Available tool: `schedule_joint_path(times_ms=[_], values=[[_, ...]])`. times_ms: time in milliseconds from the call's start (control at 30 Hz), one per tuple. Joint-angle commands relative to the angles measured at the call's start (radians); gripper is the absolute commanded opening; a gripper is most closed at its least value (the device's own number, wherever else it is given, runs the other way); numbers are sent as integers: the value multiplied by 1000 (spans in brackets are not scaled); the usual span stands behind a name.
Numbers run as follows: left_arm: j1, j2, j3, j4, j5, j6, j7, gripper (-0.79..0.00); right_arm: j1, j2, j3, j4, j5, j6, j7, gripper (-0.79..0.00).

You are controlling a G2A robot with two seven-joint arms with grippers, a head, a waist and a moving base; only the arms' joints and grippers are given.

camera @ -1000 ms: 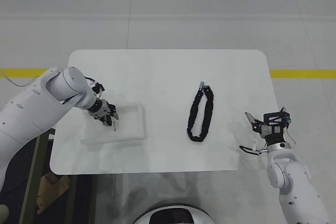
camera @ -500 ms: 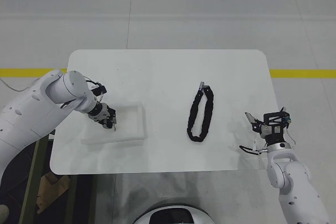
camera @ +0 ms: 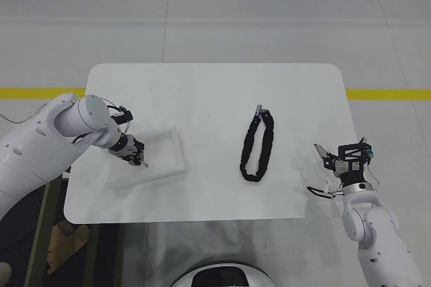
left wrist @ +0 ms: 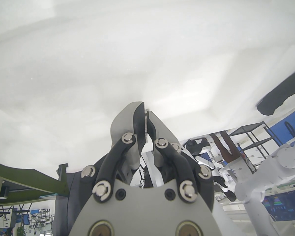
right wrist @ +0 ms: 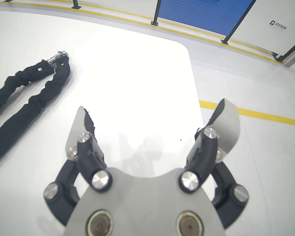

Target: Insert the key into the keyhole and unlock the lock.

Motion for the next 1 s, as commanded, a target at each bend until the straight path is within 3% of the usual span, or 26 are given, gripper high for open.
schedule_joint_path(times_ms=[0, 267, 433, 500, 600, 733, 833, 967], values=[[2, 20, -4, -46, 2, 19, 19, -785, 0, 0, 0, 0, 0, 0, 0, 0], [49, 117, -50, -298, 27, 189, 189, -785, 0, 0, 0, 0, 0, 0, 0, 0], [100, 177, -152, -405, -61, 208, 281, -785, 0, 0, 0, 0, 0, 0, 0, 0], [137, 204, -222, -398, -175, 140, 351, -785, 0, 0, 0, 0, 0, 0, 0, 0], [219, 248, -309, -349, -357, -42, 401, -785, 0, 0, 0, 0, 0, 0, 0, 0], [329, 299, -396, -224, -566, -378, 400, -785, 0, 0, 0, 0, 0, 0, 0, 0], [399, 322, -432, -144, -692, -586, 333, -785, 0, 0, 0, 0, 0, 0, 0, 0], [451, 327, -454, -70, -828, -741, 211, -785, 0, 0, 0, 0, 0, 0, 0, 0]])
